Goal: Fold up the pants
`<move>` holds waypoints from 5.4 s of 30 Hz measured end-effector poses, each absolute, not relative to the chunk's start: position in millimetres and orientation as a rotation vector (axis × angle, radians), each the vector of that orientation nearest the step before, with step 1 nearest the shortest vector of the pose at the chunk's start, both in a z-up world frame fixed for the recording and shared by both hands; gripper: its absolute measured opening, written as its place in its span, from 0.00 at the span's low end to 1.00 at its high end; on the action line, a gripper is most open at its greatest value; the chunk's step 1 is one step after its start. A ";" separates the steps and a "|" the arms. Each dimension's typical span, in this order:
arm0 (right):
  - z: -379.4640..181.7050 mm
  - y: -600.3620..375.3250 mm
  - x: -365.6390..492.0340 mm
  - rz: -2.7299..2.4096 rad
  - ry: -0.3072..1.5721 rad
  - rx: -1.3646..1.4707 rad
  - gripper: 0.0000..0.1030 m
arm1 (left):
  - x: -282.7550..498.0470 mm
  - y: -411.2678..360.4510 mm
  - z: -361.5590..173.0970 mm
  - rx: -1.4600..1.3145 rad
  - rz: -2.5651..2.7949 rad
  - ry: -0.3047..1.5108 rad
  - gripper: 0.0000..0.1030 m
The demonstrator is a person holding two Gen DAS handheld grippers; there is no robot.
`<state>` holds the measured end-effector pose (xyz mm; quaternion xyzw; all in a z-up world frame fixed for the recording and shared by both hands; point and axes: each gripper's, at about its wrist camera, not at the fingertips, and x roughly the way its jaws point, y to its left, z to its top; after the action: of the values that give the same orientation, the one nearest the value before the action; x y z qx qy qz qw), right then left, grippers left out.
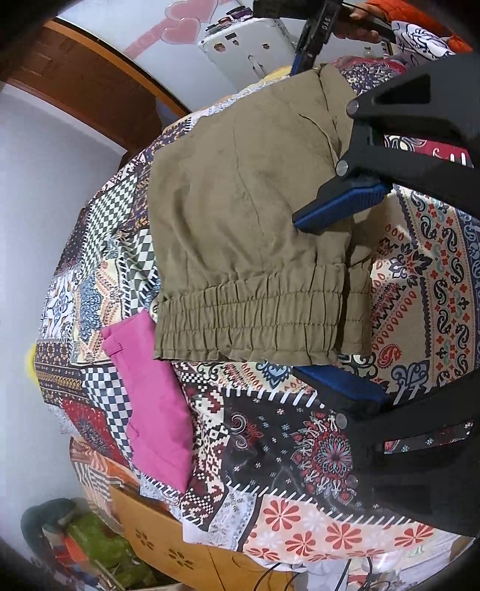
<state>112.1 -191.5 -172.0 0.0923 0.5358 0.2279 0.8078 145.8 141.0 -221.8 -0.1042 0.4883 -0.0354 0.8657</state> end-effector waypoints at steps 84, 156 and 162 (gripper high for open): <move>-155.1 -166.2 293.7 0.341 0.950 -0.111 0.51 | 278.8 176.4 -236.6 -0.201 0.004 1.092 0.73; -186.2 -53.0 217.4 0.695 1.231 -0.226 0.54 | 253.7 167.4 -264.3 -0.170 0.000 1.059 0.72; -180.4 -77.8 193.2 0.643 1.215 -0.215 0.54 | 250.8 166.0 -260.4 -0.148 0.048 1.061 0.76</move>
<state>193.2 -77.8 -180.4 -0.0991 0.5597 0.2962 0.7676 250.8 166.0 -260.4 -0.0706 0.5055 0.0231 0.8596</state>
